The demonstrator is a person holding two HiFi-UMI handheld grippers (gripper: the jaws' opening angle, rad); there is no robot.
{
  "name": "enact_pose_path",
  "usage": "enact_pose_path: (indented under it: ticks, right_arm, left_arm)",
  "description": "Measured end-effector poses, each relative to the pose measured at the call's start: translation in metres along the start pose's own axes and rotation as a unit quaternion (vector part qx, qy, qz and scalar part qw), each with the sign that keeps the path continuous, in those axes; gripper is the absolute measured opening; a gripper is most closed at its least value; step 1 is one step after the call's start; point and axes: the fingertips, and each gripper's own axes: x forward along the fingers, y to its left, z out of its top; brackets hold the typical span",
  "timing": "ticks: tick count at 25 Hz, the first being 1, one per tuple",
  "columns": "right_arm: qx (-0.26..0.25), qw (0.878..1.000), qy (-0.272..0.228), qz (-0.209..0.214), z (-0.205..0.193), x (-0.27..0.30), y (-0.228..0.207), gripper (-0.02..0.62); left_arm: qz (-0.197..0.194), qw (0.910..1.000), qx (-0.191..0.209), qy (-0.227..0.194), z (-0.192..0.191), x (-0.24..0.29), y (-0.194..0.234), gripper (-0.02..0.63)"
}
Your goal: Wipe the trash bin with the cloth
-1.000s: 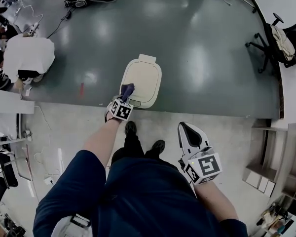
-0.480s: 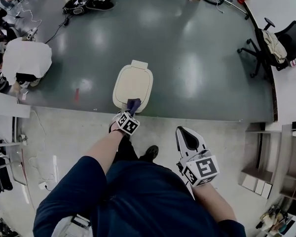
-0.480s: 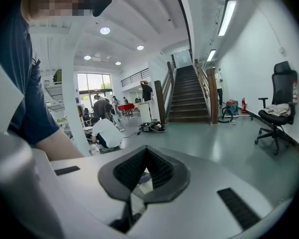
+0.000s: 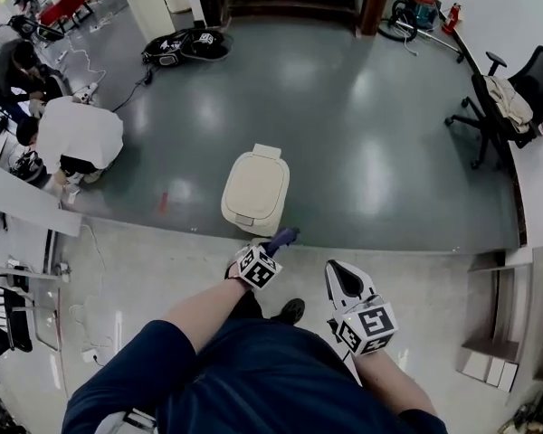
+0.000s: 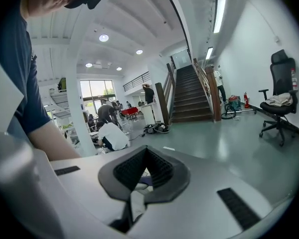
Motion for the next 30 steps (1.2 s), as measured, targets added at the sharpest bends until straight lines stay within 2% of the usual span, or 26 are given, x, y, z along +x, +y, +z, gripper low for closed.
enact_pose_path:
  ticks: [4, 8, 11, 14, 19, 22, 25, 30]
  right_arm:
    - [-0.01, 1.0, -0.007, 0.014, 0.006, -0.004, 0.008, 0.005]
    - [-0.036, 0.999, -0.029, 0.021, 0.03, 0.003, 0.027, 0.005]
    - [-0.047, 0.998, -0.043, 0.027, 0.046, 0.009, 0.039, 0.005]
    - [-0.067, 0.996, -0.051, 0.043, 0.055, 0.022, 0.062, 0.005]
    - [-0.087, 0.991, -0.06, 0.081, 0.072, 0.055, 0.119, 0.005]
    - [-0.112, 0.986, -0.071, 0.1, 0.081, 0.064, 0.148, 0.005]
    - [-0.124, 0.984, -0.072, 0.11, 0.083, 0.07, 0.163, 0.005]
    - [-0.112, 0.986, -0.063, 0.107, 0.079, 0.077, 0.173, 0.005]
  left_arm:
    - [-0.001, 0.9961, -0.035, -0.081, 0.028, -0.063, -0.008, 0.051]
    - [-0.003, 0.9854, -0.075, -0.153, 0.042, -0.135, 0.01, 0.051]
    - [0.0, 0.9714, -0.109, -0.211, 0.056, -0.188, 0.022, 0.051]
    - [0.002, 0.9531, -0.127, -0.274, 0.078, -0.241, 0.034, 0.051]
    - [-0.006, 0.923, -0.128, -0.363, 0.108, -0.319, 0.053, 0.051]
    - [-0.013, 0.9109, -0.111, -0.397, 0.118, -0.347, 0.053, 0.051]
    - [-0.024, 0.9028, -0.106, -0.416, 0.123, -0.358, 0.05, 0.051]
    - [-0.04, 0.9019, -0.107, -0.416, 0.117, -0.359, 0.046, 0.051]
